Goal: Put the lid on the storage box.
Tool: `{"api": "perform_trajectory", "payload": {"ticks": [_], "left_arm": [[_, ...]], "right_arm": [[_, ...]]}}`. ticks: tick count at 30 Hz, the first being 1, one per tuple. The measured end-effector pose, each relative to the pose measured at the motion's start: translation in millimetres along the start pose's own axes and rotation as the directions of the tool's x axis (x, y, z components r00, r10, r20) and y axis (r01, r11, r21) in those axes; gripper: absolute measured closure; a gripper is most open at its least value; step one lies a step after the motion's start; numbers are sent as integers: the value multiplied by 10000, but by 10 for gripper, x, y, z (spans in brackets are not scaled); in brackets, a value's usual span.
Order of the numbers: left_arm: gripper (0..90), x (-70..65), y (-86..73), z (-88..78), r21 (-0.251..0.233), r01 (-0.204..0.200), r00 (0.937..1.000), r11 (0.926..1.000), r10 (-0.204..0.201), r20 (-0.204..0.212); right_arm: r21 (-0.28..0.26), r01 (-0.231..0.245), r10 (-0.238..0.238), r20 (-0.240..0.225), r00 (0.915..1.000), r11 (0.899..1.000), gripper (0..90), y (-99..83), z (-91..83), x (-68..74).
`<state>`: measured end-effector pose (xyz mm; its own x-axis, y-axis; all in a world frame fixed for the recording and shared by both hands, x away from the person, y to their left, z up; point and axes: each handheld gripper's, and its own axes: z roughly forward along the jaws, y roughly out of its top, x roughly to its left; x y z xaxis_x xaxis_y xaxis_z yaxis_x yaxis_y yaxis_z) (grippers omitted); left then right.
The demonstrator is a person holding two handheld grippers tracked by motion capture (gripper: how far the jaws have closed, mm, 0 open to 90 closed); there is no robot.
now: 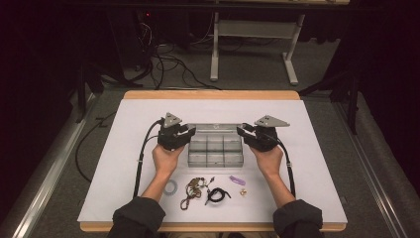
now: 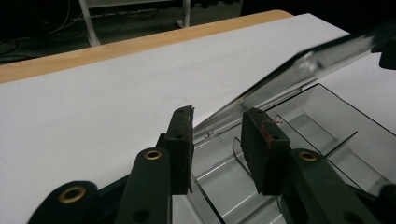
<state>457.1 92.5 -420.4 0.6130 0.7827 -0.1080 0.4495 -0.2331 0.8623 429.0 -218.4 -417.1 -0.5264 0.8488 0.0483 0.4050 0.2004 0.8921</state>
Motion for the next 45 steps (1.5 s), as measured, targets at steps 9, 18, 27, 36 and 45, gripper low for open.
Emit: {"api": "perform_trajectory", "payload": {"ticks": [9, 18, 27, 36, 45], "left_arm": [[671, 21, -12, 68, 7, 256, 9995, 9997, -256, -205], [678, 46, -44, 155, 156, 406, 9986, 9991, -401, -354], [693, 59, -56, 191, 150, 514, 9978, 9986, -507, -435], [705, 72, -80, 246, 346, 662, 9965, 9972, -643, -542], [721, 113, -86, 282, 378, 1084, 9931, 9934, -1065, -489]], "right_arm": [[54, -418, 417, 173, 9990, 9991, 682, -52, 125, -47], [232, -617, 610, 313, 9977, 9978, 677, -88, 206, -64], [548, -510, 473, 670, 9966, 9972, 676, -119, 291, -49], [706, -690, 634, 783, 9949, 9951, 676, -156, 353, -59], [959, -630, 541, 929, 9942, 9934, 673, -178, 397, -52]]}}
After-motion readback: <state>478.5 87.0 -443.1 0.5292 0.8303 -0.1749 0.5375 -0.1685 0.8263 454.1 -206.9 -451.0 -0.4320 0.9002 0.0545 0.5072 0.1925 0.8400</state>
